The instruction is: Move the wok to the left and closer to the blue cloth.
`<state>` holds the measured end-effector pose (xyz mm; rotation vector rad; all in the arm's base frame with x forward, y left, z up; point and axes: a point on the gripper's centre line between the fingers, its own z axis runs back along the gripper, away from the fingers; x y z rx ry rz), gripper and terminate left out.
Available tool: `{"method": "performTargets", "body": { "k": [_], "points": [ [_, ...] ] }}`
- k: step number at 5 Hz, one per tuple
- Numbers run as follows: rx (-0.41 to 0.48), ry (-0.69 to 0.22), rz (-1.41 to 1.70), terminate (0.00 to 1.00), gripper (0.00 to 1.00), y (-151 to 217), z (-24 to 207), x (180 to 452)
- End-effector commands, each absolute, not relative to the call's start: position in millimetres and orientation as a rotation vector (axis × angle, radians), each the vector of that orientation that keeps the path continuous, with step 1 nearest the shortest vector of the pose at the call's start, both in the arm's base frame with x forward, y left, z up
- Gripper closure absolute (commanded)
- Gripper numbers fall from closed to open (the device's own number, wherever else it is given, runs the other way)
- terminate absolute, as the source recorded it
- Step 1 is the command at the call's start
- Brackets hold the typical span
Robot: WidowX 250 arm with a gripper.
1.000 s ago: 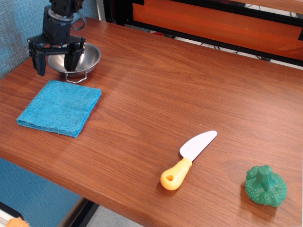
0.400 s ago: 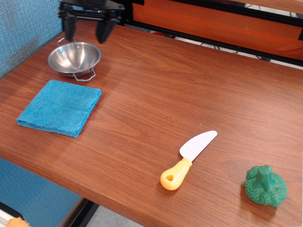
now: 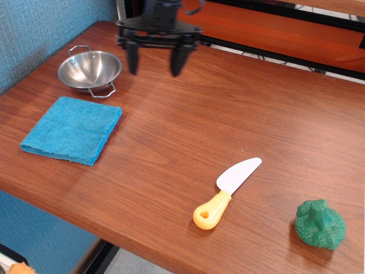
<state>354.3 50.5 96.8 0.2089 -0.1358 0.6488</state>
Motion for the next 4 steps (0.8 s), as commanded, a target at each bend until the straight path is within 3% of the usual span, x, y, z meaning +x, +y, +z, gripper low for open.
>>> {"method": "performTargets", "body": {
  "k": [1,2,3,4],
  "points": [
    [0.121,-0.202,0.433,0.0,0.0,-16.6,125.2,333.3],
    [0.113,-0.141,0.418,0.0,0.0,-11.4,122.5,322.0],
    [0.113,-0.141,0.418,0.0,0.0,-11.4,122.5,322.0],
    [0.113,-0.141,0.418,1.0,0.0,-11.4,122.5,322.0]
  ]
}}
